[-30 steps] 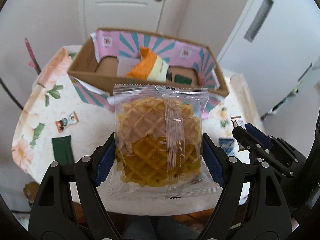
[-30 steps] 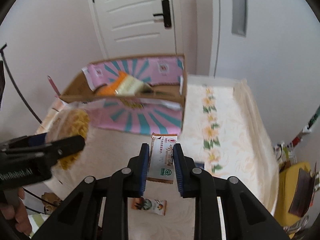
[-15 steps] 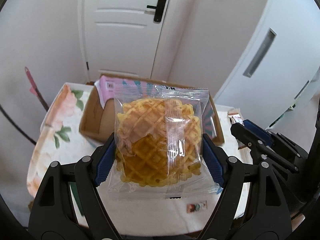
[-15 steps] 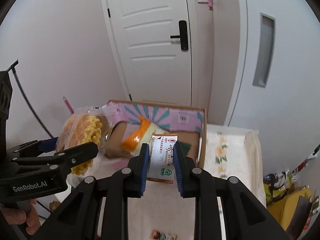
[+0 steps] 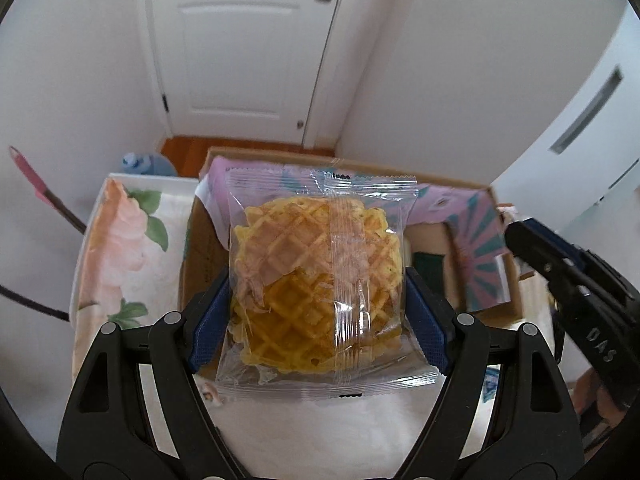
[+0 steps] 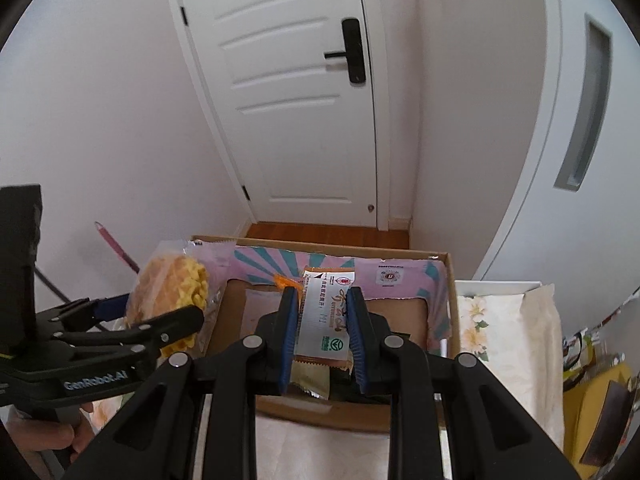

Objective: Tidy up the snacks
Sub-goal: 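Carry the waffle packet into the box while the right tool carries the white packet there, then open the left tool releasing the waffle packet while the right tool releases the white packet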

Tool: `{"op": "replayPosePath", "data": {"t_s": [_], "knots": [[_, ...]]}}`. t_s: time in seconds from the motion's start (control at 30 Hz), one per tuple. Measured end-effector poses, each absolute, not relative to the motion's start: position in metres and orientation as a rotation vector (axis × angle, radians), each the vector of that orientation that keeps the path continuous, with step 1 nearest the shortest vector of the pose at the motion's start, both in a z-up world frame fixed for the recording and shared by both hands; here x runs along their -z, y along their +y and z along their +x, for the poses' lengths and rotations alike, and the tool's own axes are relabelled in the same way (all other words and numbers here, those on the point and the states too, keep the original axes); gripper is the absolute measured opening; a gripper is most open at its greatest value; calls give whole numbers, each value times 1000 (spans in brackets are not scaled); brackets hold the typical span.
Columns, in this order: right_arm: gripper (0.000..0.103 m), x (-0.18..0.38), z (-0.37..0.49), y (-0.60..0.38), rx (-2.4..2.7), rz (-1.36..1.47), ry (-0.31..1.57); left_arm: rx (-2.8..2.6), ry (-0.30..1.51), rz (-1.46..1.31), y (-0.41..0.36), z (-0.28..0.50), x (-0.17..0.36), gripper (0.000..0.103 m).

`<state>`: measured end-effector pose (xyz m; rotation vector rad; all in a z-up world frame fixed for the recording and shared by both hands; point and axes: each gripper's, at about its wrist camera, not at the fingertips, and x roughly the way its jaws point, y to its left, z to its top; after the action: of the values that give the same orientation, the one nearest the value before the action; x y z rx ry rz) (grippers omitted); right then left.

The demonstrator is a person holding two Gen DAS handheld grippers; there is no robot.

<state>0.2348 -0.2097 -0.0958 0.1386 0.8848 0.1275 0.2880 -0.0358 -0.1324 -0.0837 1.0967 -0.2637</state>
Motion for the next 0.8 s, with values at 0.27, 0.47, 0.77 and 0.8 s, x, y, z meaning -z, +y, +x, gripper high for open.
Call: {"op": "replayPosePath", "data": {"t_s": [0.27,0.47,0.77,0.8], "knots": [[22,136,259,-208,-73,186,984,266,1197,-77,-31,316,171,78],[22,151,265,-210,-71,194,1025,247,1214,-43,-34,328,182,79],[22,160,268,-223,-87,218,1059,210,1163,45,-44,313,170,98],[22,161,268,-224,-90,218,1064,210,1159,35,-43,312,169,98]]}}
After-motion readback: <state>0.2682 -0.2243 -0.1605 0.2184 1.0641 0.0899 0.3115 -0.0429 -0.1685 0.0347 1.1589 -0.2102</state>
